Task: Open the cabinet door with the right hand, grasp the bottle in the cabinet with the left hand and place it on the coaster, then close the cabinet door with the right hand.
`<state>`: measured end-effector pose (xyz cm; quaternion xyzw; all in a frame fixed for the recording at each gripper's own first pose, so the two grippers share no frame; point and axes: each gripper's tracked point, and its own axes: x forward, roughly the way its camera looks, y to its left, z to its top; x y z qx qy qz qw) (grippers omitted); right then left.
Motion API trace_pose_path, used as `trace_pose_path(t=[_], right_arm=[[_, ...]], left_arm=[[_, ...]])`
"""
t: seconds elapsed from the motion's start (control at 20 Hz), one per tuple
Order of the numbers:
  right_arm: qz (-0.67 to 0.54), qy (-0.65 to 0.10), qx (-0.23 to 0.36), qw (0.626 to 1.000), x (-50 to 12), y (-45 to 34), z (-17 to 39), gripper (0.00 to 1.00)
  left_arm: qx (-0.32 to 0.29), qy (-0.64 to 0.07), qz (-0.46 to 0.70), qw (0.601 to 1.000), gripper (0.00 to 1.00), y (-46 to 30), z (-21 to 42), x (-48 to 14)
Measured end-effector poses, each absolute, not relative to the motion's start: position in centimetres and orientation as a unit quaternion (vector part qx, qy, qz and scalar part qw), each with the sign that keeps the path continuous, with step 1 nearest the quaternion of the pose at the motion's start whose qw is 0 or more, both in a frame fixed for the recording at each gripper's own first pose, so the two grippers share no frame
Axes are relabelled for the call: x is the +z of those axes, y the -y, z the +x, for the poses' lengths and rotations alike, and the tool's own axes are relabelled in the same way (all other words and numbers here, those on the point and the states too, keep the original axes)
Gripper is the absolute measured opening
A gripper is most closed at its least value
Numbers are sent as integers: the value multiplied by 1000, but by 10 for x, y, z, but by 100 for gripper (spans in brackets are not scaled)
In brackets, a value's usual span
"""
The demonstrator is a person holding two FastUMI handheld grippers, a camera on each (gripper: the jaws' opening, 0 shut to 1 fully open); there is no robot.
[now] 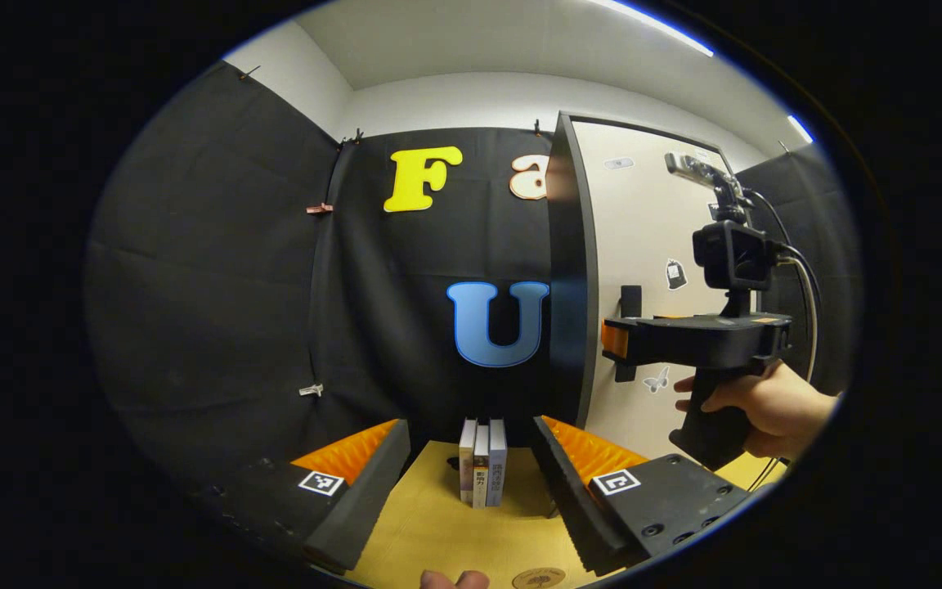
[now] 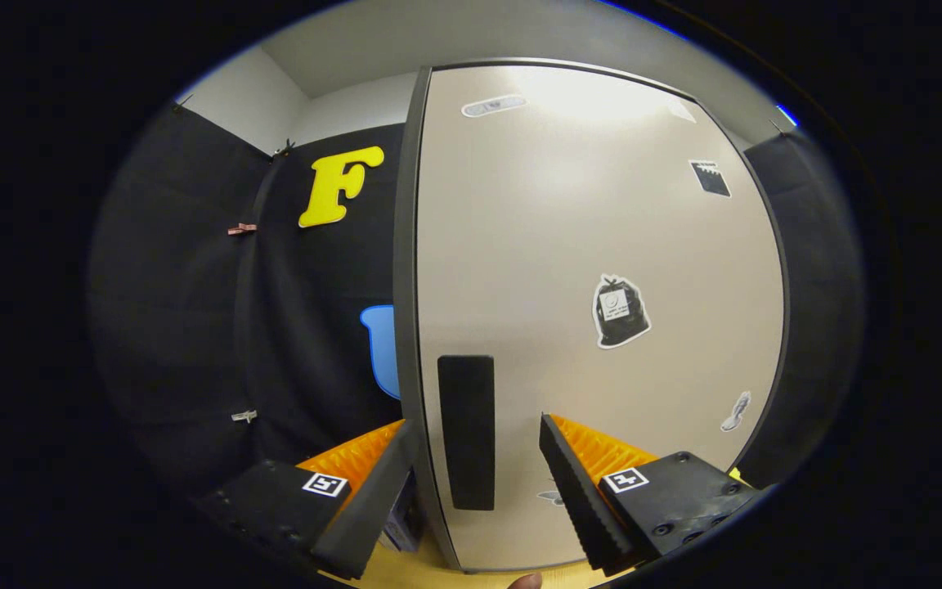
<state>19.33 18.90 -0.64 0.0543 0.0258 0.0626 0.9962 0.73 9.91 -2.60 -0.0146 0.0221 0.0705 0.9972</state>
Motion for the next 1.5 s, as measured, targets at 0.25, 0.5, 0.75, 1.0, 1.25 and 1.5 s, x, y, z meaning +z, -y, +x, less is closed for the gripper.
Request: trace_pose_path(t=[0.25,0.5,0.75,1.0,1.25,1.5], right_arm=[[70,-39,48,996,-13,-197,203,43],[39,-39,81,995,-13,-197,199,22],[54,-51,113,991,-10,-196,175,16],[58,-55,152,985,-1,-188,142,16],[56,-56,178,981,3,-167,98,16],[50,-56,187,979,7,-139,62,16]], left_arm=[[74,-25,-19,997,95,-103,8,-28],[71,-21,-21,997,95,-100,5,-25],[69,-17,-23,997,94,-94,-3,-19],[69,-13,-25,997,95,-88,-9,-14],[67,-10,-23,997,95,-78,-11,-9],[55,-9,-18,998,95,-59,-14,-6]])
